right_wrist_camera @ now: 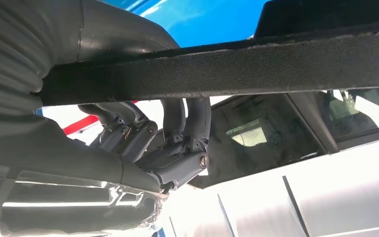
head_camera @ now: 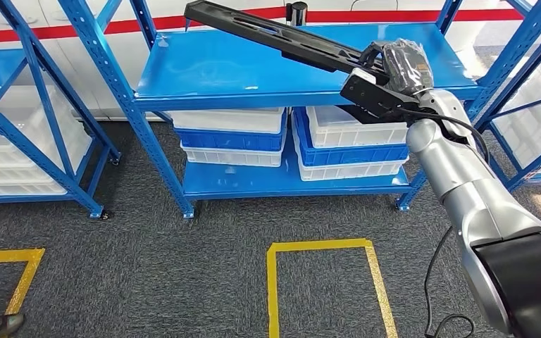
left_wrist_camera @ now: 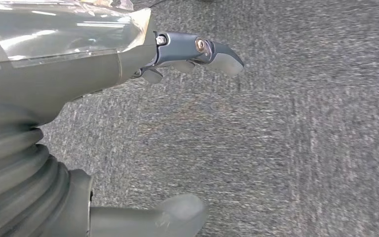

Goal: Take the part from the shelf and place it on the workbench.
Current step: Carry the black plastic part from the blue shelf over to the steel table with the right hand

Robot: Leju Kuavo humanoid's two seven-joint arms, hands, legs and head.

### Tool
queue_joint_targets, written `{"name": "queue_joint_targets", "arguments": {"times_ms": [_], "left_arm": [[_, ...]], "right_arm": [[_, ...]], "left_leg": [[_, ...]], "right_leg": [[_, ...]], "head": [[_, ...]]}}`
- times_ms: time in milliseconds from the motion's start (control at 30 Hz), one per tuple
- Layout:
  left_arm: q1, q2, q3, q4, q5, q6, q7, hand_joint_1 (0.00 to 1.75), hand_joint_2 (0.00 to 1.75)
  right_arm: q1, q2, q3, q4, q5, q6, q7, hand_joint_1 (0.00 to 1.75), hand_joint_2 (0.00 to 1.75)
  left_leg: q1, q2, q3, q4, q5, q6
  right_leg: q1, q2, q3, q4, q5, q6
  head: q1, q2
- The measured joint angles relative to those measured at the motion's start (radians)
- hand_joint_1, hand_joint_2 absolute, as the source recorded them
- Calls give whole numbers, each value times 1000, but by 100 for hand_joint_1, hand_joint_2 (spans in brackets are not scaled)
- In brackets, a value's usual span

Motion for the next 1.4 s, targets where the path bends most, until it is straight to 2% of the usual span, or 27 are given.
{"name": "queue_joint_targets", "arguments": {"times_ms": [67,100,133,200,233,267,333,400,433,467,533,567,600,700,733,800,867,900,933,967,1033,1100,1167,1233,1300,1367,1400], "left_arm": [[-2,2,0,0,-1,0,0,0,175],[-2,3,0,0,-1,0,0,0,175],[-3,4,0,0,-1,0,0,0,175],[-2,6,0,0,-1,0,-2,0,175],[-3,6,0,0,-1,0,-4,0,175],[-3,6,0,0,0,0,-6,0,175],[-2,6,1,0,1,0,-10,0,175],[0,6,1,0,3,0,-12,0,175],[1,5,2,0,3,0,-13,0,175],[2,3,2,0,3,0,-13,0,175],[2,2,2,0,3,1,-13,0,175],[2,1,2,0,3,1,-14,0,175],[2,2,2,0,3,1,-14,0,175],[6,2,2,0,3,1,-17,0,175],[8,2,2,0,3,1,-18,0,175],[8,2,2,0,0,0,-19,0,175],[7,2,2,0,-3,-1,-19,0,175],[7,2,2,0,-4,-1,-18,0,175],[7,2,2,0,-4,-2,-17,0,175],[6,2,2,0,-5,-3,-16,0,175],[4,4,2,0,-6,-4,-13,0,175],[2,7,1,0,-7,-5,-12,0,175],[1,9,1,0,-7,-6,-11,0,175],[0,10,1,0,-7,-6,-11,0,175],[-2,9,1,0,-7,-7,-11,0,175],[-4,8,1,0,-7,-7,-11,0,175],[-3,7,1,0,-7,-8,-10,0,175]], "right_arm": [[0,-2,-4,-4,1,-1,0,175,175],[1,-3,-5,-6,1,-2,0,175,175],[1,-4,-6,-8,1,-2,0,175,175],[4,-6,-7,-10,4,-3,0,175,175],[5,-8,-8,-11,5,-3,0,175,175],[6,-10,-10,-12,6,-3,0,175,175],[7,-11,-12,-12,7,-3,2,175,175],[11,-12,-13,-12,9,-3,6,175,175],[13,-12,-13,-12,9,-2,9,175,175],[14,-11,-14,-12,10,-2,10,175,175],[13,-11,-16,-13,8,2,10,175,175],[12,-10,-19,-13,5,7,9,175,175],[13,-10,-22,-13,0,13,9,175,175],[15,-12,-29,-13,-16,33,8,175,175],[15,-12,-32,-13,-20,38,6,175,175],[13,-12,-37,-13,-23,45,3,175,175],[14,-12,-39,-13,-18,48,-1,175,175],[15,-12,-39,-13,-13,47,-3,175,175],[16,-13,-39,-13,-7,47,-4,175,175],[17,-14,-39,-13,-1,46,-5,175,175],[15,-16,-39,-14,8,44,-7,175,175],[13,-19,-38,-16,15,42,-9,175,175],[14,-21,-37,-16,18,40,-9,175,175],[15,-23,-36,-18,20,38,-9,175,175],[13,-28,-36,-20,20,37,-10,175,175],[14,-31,-36,-19,19,36,-9,175,175],[17,-33,-35,-19,19,35,-9,175,175]], "left_leg": [[-3,-1,102,-138,6,10],[-6,-1,128,-178,-1,15],[-10,-1,139,-200,-7,19],[-13,2,136,-215,4,32],[-12,4,134,-223,13,42],[-11,7,131,-231,24,51],[-10,8,116,-235,39,62],[-11,9,100,-234,51,62],[-10,9,94,-233,56,60],[-9,9,88,-231,60,57],[-10,9,77,-220,62,49],[-12,9,70,-212,63,44],[-14,8,64,-206,64,39],[-12,6,50,-200,70,24],[-10,5,44,-190,61,19],[-6,5,11,-114,9,10],[-6,5,-43,14,-54,3],[-6,5,-62,59,-68,2],[-6,5,-65,73,-65,5],[-7,4,-49,46,-44,10],[-13,3,21,-81,15,31],[-21,2,70,-174,41,50],[-28,2,75,-192,40,57],[-25,4,83,-213,51,65],[-19,7,91,-235,65,72],[-18,7,89,-238,68,75],[-18,6,89,-237,68,74]], "right_leg": [[3,-1,-10,0,12,10],[4,-2,-13,0,17,17],[4,-4,-16,-2,23,24],[5,-5,-22,-2,30,38],[6,-4,-33,13,19,39],[8,-3,-51,47,-2,36],[8,0,-103,171,-70,24],[7,2,-136,273,-112,26],[5,2,-126,275,-111,33],[3,2,-96,235,-97,43],[-3,1,-9,95,-59,58],[-3,3,21,41,-47,57],[-1,4,36,13,-42,53],[1,7,29,11,-35,32],[-1,8,27,11,-31,26],[-3,8,24,10,-25,15],[1,8,20,10,-22,8],[4,8,18,10,-21,6],[7,8,17,10,-20,5],[9,8,17,10,-20,4],[14,8,18,10,-19,3],[16,8,14,10,-17,6],[15,6,11,8,-14,11],[17,5,4,12,-18,17],[19,6,-29,73,-52,14],[15,7,-87,201,-103,11],[13,7,-110,255,-118,15]], "head": [[1,0],[1,0],[1,0],[0,0],[1,0],[3,0],[4,0],[4,0],[5,0],[4,0],[5,0],[4,0],[3,0],[3,0],[2,0],[1,0],[1,0],[0,0],[0,0],[0,0],[1,0],[1,0],[-1,0],[0,0],[2,0],[2,0],[2,0]]}}
